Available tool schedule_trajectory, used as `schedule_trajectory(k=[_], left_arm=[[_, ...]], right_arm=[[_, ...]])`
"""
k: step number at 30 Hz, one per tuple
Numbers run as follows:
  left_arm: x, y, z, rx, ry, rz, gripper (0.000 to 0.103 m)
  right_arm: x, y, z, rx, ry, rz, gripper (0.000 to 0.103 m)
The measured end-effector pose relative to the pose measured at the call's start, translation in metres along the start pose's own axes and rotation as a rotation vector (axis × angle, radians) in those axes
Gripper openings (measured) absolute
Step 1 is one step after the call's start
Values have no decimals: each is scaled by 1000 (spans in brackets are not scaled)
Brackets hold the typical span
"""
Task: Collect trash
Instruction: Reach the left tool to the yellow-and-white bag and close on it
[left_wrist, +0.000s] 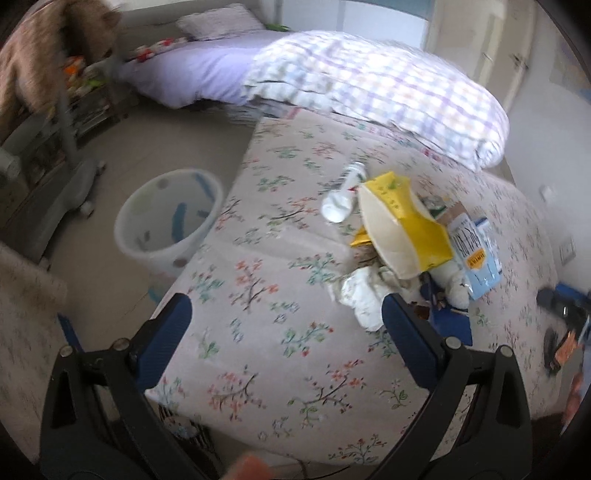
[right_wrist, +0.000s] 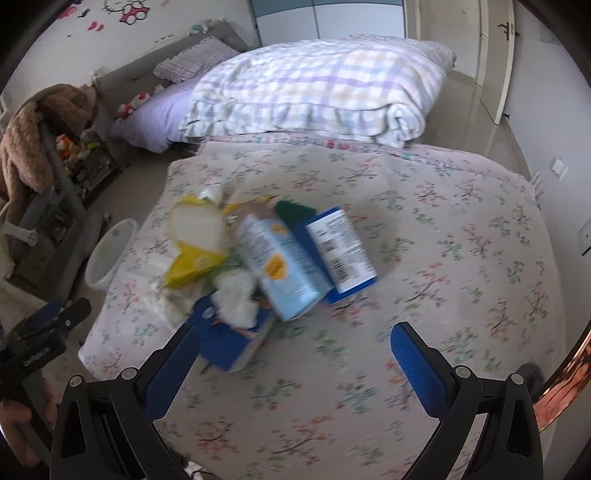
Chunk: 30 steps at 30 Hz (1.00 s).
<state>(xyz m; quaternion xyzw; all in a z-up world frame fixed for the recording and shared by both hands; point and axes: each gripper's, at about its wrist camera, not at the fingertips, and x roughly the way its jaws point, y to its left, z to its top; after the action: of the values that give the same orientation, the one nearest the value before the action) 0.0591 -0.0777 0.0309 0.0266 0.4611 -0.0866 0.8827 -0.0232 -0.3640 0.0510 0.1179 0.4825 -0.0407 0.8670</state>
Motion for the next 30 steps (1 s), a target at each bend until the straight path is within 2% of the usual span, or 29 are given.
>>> schedule_trajectory(k=[2, 5, 10, 13, 16, 19, 25, 30], left_arm=[[7, -8, 9, 56, 18, 5, 102], [19, -13, 22, 65, 63, -25, 102], [41, -21, 36, 42, 133, -148, 102], [57, -23, 40, -8, 165, -236, 102], [69, -31, 44, -46, 176, -301, 98], [77, -45, 50, -56, 186, -355, 93], [97, -66, 56, -100, 232, -409, 90], [110, -75, 57, -122, 251, -406, 81]], right_arm=[[9, -13, 11, 8, 33, -7, 103], [22, -32, 23, 47, 67, -25, 103], [47, -48, 32, 97, 112, 53, 103], [62, -59, 39, 122, 137, 39, 99], [73, -71, 44, 147, 151, 2, 94], [83, -81, 47, 192, 172, 35, 92], [106, -84, 50, 244, 218, 64, 92], [121, -73, 54, 255, 242, 90, 92]])
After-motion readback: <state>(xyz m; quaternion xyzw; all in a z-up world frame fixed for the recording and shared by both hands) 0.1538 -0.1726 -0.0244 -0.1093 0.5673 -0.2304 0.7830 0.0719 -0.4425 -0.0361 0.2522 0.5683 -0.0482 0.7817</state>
